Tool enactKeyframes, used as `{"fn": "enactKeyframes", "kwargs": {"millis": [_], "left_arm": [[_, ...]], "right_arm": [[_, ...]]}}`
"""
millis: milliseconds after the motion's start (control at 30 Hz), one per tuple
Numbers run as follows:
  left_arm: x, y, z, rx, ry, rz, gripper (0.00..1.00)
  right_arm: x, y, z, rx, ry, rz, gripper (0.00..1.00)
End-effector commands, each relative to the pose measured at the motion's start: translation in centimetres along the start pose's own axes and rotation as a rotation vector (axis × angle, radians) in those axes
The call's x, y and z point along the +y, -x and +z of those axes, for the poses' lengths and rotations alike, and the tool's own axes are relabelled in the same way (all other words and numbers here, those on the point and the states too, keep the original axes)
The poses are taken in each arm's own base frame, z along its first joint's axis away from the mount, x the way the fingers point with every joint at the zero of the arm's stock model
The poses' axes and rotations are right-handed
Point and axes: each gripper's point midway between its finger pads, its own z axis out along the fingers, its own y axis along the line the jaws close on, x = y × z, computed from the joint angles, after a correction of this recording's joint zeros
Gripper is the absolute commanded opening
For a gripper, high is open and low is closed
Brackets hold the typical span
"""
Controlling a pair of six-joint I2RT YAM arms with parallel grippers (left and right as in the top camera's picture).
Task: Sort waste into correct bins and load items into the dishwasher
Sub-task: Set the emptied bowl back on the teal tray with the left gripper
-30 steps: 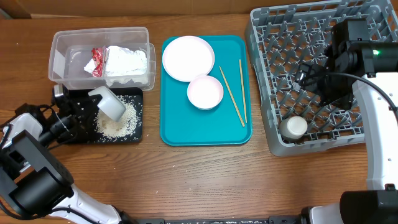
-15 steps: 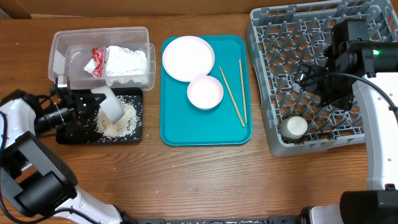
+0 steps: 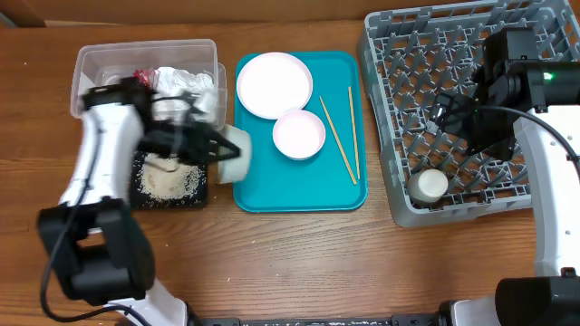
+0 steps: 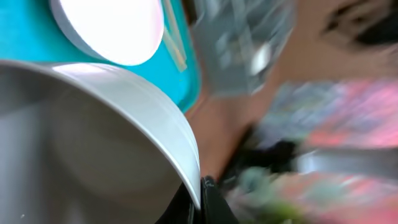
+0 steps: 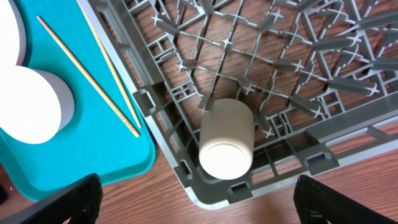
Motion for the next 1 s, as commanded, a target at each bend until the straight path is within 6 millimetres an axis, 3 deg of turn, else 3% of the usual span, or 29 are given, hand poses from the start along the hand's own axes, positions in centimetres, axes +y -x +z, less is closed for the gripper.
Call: {"fn": "enactKeyframes", "kwargs": {"millis": [0,133,267,500,800,833,900,967], "left_arm": [[2.4,-1.4,3.2,0.167,0.351,0.003,0.04],[4.1,-0.9,6.3,0.189,0.634,0.038,0.04],[3.9,-0.9,9.0,0.203,0.766,0.086,0.04],[4.7,-2.3,11.9,0.283,0.834,0.114,0.04],[4.7,-2.6,13.0,0.301,0.808,0.115,0.04],[4.6,-2.6,13.0,0.301,0.801,0.113,0.08],[4.5,-2.6,13.2,0.301,0.791,0.112,0.30],[4.4,-2.7,13.2,0.302,0.787,0.111,0.45]], "right_arm": [[0.1,0.3,-0.6,-0.024,0.010,-0.007,1.00],[0.2,0.5,-0.6,-0.030,0.012,-0.007,1.00],[0.2,0.5,-0.6,-0.031,0.012,-0.008,1.00],[0.3,0.7,-0.6,-0.041,0.016,-0.009,1.00],[0.4,1.0,-0.6,-0.052,0.020,-0.009,1.00],[0.4,1.0,-0.6,-0.052,0.020,-0.009,1.00],[0.4,1.0,-0.7,-0.054,0.021,-0.009,1.00],[0.7,1.1,-0.7,-0.056,0.034,-0.009,1.00]]}}
